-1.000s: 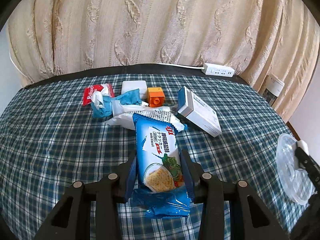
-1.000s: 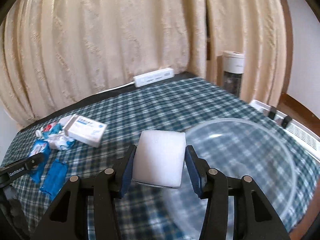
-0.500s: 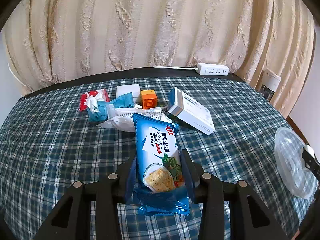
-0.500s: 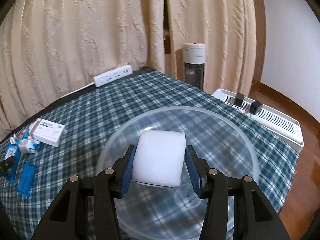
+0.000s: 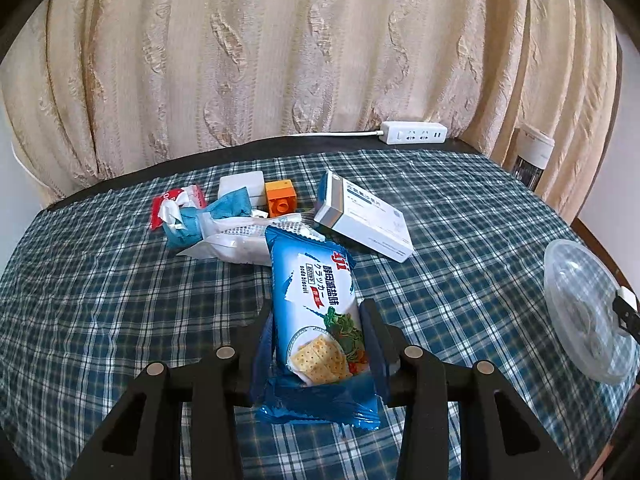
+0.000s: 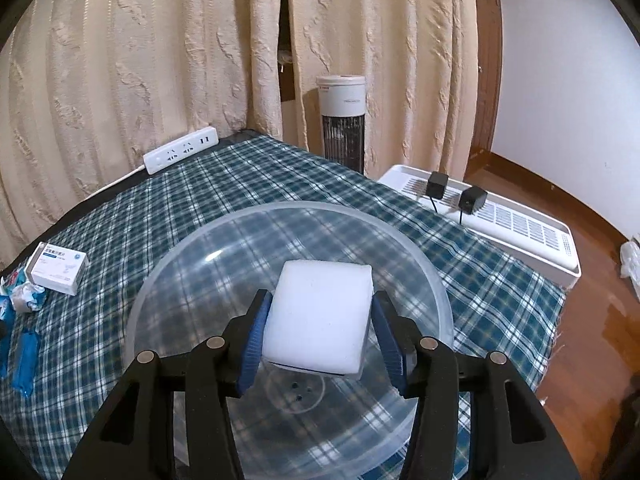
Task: Organize objects
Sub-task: 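Carry the sponge to the clear bowl and release it with the right gripper, then carry the cracker packet into the clear bowl and open the left gripper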
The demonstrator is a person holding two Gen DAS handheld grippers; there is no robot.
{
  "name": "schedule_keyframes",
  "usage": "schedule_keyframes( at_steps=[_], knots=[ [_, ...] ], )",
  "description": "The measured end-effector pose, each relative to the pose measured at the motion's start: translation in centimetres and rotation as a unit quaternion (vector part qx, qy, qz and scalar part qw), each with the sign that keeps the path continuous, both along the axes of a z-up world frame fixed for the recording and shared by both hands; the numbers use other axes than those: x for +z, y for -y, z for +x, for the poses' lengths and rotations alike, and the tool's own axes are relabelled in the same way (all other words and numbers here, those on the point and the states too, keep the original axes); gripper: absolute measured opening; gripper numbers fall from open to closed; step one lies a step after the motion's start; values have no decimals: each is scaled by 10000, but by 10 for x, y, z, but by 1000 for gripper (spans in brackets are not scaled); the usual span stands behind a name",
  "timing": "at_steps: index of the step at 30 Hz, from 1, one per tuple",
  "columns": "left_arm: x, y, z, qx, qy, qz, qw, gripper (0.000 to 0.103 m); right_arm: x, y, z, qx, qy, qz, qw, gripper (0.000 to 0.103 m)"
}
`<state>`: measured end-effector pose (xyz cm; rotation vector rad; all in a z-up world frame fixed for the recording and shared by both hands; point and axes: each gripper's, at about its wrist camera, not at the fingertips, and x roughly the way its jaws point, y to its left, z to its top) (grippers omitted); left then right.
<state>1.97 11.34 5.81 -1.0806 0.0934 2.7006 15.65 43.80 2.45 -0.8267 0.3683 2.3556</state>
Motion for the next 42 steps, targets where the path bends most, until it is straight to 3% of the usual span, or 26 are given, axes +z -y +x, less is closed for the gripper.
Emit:
schedule_keyframes(
  at_steps=[15,42],
  knots=[
    [9,-33,13,-181,-75,-222,9996,43,-4,-13,12,26,-239,-242,9994,55],
    [6,-142,28,-1022,-105,-756,9918,44,-13,-39,29,297,-529,-353,9975,56]
  ],
)
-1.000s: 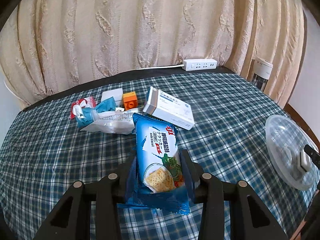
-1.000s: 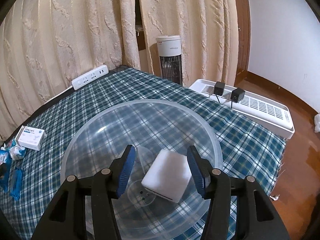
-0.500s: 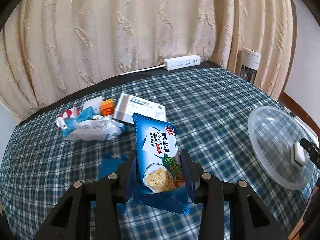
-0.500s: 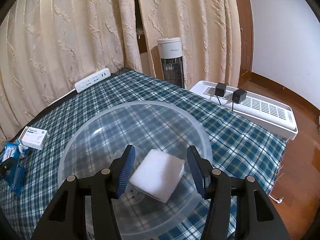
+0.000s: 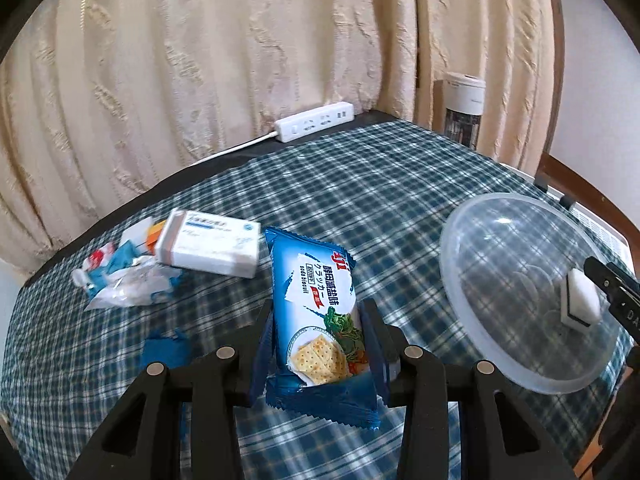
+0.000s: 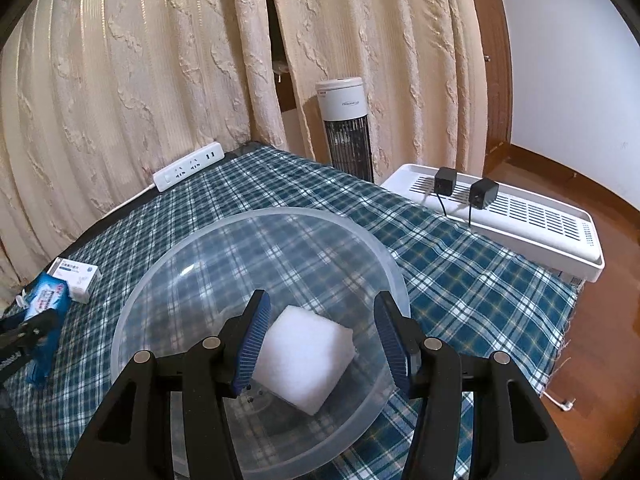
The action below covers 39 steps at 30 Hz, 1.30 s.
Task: Organize objects
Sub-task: 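Carry the cracker packet into the clear bowl and open the left gripper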
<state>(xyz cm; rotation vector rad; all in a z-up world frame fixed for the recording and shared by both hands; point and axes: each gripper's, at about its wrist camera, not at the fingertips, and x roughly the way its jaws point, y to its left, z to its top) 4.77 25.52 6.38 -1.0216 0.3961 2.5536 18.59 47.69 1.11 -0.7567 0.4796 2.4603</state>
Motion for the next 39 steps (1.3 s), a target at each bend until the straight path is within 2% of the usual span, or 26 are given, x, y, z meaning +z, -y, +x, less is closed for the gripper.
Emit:
schedule_keyframes(
  at_steps=[9,18,23,24,26,27,28,39],
  knots=[
    [2,-44,-2,-435,145,3,9989,44,1,-3,-2,129,-86,-79,9998,56],
    [-6,-79,-4,-1020,807,411,9907,44,2,-2,-3,215,-177,-1,9996,56],
    [-7,-89,-1,-1291,935,590,9854,44,2,-9,1,137,-229,-62,9996,56],
    [-7,-91,0,-1350,955,628,9842,47,1,-10,1,135,-227,-82,9996,56],
    [-5,-92,0,-1382,931,701,9835,63,0,-10,0,129,-218,-106,9996,56],
    [-4,-91,1,-1371,886,742,9838,76,0,-10,0,139,-210,-109,9996,56],
    [-2,-90,2,-1356,824,784,9842,82,-1,-10,-1,150,-205,-111,9996,56],
    [-2,-72,-1,-1025,588,629,9910,87,2,-4,0,179,-248,-110,9995,56]
  ],
)
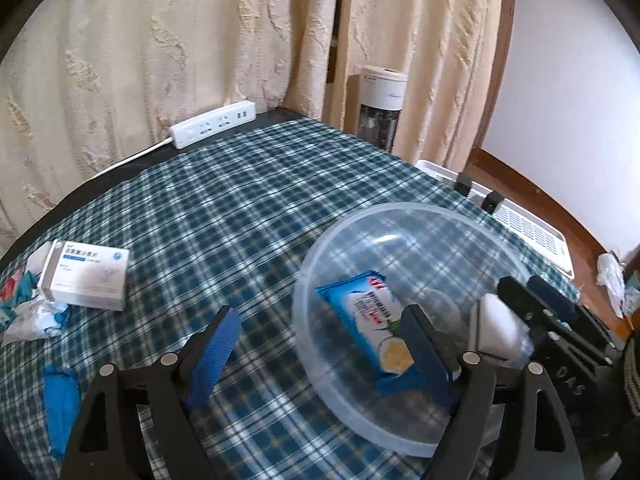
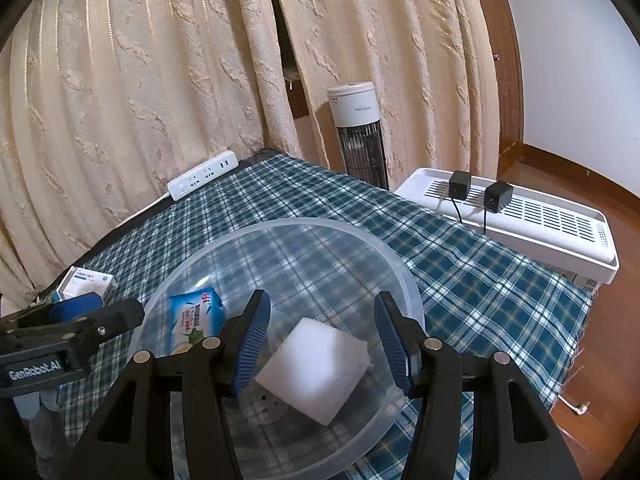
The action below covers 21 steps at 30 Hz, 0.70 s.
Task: Organize objects
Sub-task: 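Carry the cracker packet into the clear bowl and open the left gripper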
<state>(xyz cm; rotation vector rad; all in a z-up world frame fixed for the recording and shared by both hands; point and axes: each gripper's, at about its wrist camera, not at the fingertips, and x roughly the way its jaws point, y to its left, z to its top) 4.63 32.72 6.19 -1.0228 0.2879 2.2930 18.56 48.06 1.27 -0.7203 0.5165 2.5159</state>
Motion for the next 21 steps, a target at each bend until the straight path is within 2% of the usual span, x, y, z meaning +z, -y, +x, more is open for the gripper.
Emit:
schedule_keyframes(
  at_steps=[7,21],
  knots=[
    [-1,17,-1,244,-137,-114,9995,96,4,11,0,67,-66,6,10000,59],
    [-13,70,-12,864,-38,-227,9960,98,15,36,-11,270,-147,54,9995,61]
  ],
)
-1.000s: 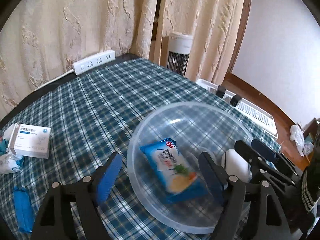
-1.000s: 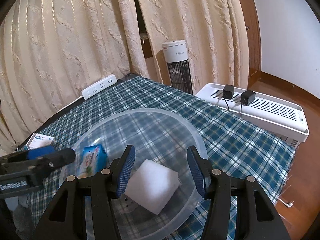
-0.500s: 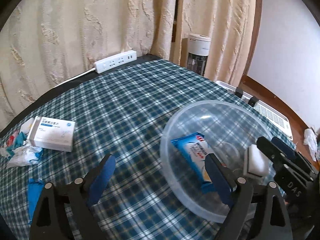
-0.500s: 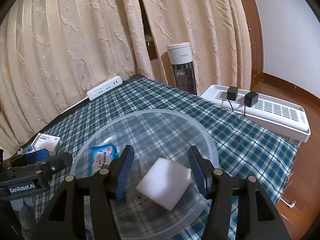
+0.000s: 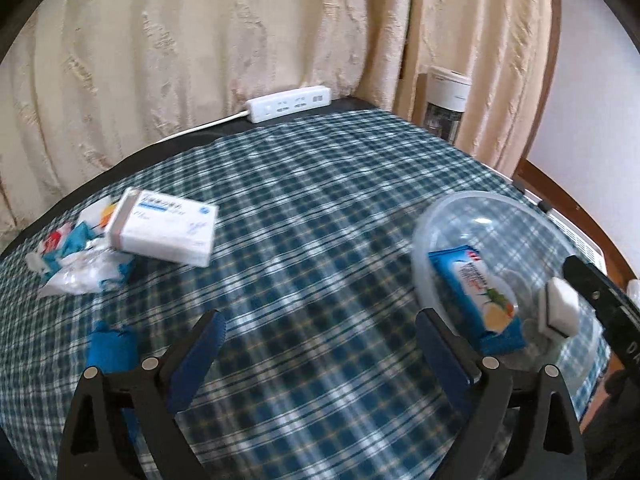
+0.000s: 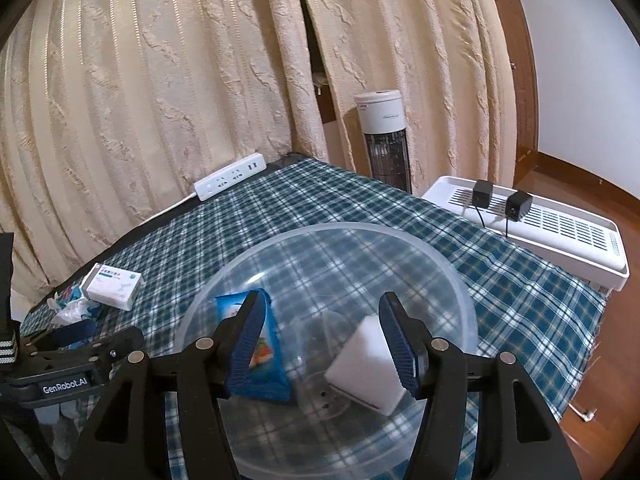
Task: Organize objects
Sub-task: 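Carry the cracker packet into the clear bowl and open the left gripper, then grasp the blue wrapped bar with the left gripper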
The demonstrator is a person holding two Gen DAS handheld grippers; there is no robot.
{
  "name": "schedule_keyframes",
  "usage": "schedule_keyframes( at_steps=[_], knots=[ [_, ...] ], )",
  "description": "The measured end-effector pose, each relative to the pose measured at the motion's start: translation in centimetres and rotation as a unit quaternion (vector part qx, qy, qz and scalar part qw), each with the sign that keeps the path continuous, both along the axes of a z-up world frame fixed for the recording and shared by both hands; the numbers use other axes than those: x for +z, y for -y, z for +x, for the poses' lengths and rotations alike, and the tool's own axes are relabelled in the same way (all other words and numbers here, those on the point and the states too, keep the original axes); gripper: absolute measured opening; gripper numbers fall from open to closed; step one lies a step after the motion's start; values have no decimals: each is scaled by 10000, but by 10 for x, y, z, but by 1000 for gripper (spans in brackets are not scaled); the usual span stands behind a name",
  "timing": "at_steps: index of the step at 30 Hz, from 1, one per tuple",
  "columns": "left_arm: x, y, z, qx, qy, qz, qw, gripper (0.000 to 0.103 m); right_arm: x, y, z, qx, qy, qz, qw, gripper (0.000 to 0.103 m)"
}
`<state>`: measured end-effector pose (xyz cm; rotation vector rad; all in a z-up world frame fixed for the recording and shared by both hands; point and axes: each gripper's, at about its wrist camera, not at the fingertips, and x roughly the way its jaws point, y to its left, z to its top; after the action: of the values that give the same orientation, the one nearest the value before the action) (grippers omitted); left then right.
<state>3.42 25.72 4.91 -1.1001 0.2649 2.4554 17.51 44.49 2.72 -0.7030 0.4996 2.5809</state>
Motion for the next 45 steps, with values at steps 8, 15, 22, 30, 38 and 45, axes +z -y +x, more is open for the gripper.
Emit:
schedule_keyframes(
  at_steps=[8,15,22,30,38,45],
  knots=[
    [-4,39,-6,429,-66,-97,9990,100,4,22,-10,246,-3,64,9997,62],
    [-7,73,-14,821,-20,-84,9966,100,7,43,-18,456,4,115,9989,62],
    [-8,103,-19,1151,4,-11,9934,100,9,61,-27,643,8,150,9978,63],
    [-17,129,-24,1405,47,-57,9900,100,6,87,-36,956,78,168,9952,63],
    [-25,149,-32,1615,224,-5,9866,101,3,106,-45,1215,165,173,9923,63],
    [-37,152,-38,1710,369,-160,9844,100,0,116,-56,1484,287,82,9885,65]
  ],
)
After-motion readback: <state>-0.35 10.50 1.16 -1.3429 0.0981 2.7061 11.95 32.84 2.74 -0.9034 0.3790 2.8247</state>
